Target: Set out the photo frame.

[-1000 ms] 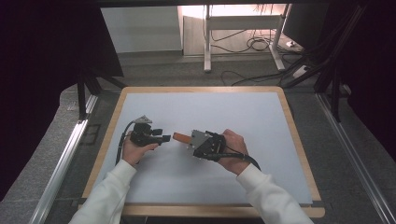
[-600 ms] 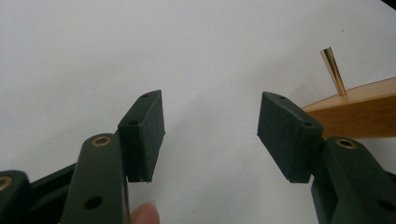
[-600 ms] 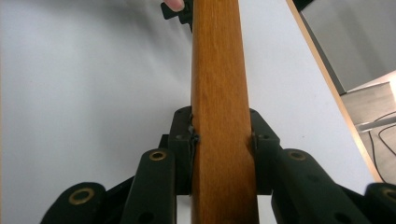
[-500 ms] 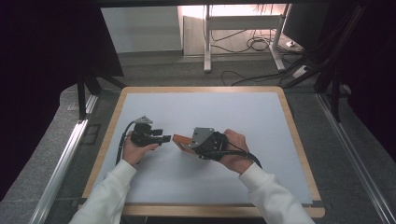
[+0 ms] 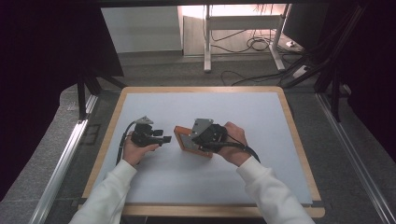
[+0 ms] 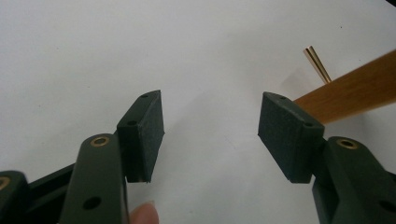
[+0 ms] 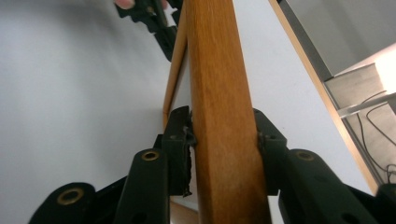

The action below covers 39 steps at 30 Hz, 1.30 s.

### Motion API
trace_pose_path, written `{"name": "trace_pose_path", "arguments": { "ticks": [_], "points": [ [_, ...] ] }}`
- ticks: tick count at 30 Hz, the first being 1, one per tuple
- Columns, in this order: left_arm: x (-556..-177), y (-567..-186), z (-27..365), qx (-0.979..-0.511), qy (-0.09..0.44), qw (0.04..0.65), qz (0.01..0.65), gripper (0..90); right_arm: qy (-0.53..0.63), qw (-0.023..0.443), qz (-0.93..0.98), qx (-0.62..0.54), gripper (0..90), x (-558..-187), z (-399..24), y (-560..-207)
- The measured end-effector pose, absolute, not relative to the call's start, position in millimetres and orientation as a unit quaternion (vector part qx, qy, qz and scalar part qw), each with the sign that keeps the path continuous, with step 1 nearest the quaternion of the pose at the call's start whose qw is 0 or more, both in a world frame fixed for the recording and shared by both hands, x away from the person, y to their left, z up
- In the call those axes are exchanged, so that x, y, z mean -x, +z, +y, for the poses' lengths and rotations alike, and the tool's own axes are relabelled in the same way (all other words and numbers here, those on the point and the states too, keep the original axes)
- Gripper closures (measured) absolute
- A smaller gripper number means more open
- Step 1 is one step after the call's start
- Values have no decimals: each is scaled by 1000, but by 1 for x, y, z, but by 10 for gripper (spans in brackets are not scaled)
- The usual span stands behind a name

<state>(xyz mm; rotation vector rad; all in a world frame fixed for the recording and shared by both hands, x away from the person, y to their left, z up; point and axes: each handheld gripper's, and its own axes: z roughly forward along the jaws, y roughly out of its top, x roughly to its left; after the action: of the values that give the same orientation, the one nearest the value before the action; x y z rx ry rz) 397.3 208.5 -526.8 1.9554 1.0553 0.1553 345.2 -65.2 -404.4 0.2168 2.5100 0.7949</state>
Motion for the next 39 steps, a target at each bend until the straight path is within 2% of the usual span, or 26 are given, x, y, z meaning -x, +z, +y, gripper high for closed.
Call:
{"name": "trace_pose_path", "arguments": {
  "ticks": [5,12,23,39],
  "points": [
    [-398,-527,208,-790,62,440,423,403,297,245,917,-101,596,-359,-70,-405],
    [-398,-528,208,-791,61,438,422,401,306,211,918,-139,546,-379,-76,-409],
    [-398,-528,207,-792,60,438,420,399,306,215,914,-158,469,-390,-78,-414],
    [-398,-528,205,-792,58,438,421,398,316,210,905,-194,414,-409,-87,-418]
  ]
}}
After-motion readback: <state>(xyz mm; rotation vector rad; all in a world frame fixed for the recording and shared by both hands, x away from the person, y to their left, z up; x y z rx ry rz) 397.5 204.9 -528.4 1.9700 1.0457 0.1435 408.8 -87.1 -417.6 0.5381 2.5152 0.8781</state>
